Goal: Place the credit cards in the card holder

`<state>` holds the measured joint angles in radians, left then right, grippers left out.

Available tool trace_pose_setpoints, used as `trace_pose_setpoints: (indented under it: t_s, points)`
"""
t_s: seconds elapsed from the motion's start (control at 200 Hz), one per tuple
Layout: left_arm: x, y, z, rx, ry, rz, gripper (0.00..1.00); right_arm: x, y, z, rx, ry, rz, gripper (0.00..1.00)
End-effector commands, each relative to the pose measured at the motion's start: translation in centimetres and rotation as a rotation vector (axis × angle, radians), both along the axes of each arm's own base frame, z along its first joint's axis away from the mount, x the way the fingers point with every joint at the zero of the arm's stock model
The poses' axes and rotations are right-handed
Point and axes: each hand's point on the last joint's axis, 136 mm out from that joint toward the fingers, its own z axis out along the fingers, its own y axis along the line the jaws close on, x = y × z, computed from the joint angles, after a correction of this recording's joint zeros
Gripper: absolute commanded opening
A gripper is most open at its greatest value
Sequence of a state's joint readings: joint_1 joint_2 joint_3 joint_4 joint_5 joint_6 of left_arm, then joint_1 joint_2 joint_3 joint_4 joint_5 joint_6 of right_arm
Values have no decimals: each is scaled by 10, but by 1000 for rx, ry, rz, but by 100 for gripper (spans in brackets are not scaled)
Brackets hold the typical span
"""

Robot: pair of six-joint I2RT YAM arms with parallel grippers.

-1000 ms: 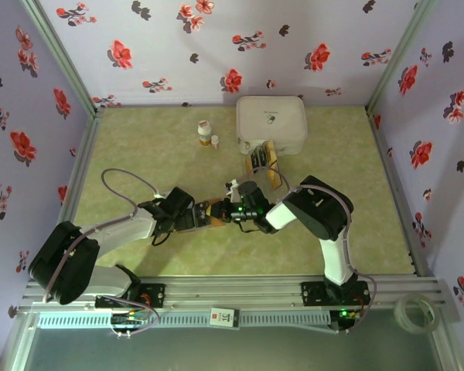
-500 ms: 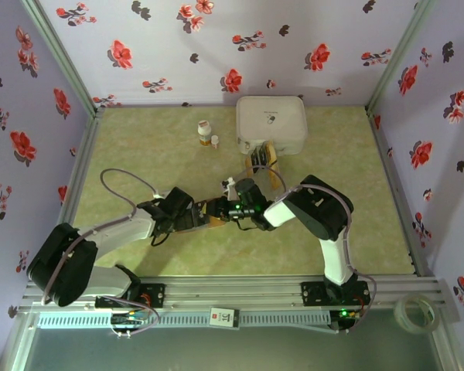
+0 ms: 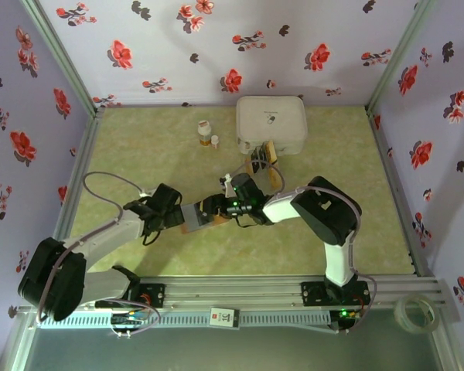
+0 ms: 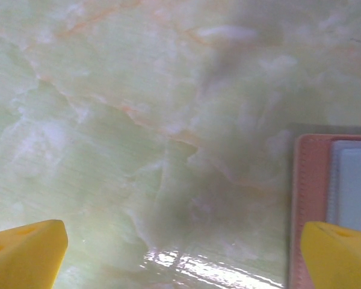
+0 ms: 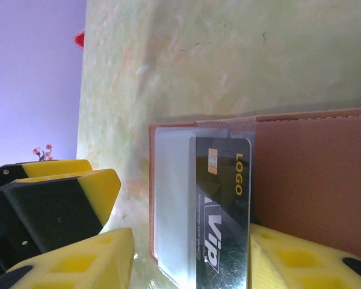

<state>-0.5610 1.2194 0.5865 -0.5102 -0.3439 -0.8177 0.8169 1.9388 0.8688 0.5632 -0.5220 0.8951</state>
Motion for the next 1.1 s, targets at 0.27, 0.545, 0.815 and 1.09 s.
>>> trace_pose_setpoints:
  t_s: [0.27,0.545,0.815,1.09]
  points:
    - [-12,10,-21,14,55,43,100,15,-30,12,-309,-124,-2,60]
    - [-10,8,-25,19,66,34,100,24,-53,7,-526,-173,18,44]
    - [-10,8,-28,36,79,26,100,25,-52,-15,-593,-143,67,17]
    - [-7,7,-29,41,83,22,100,20,-42,-28,-598,-119,101,13]
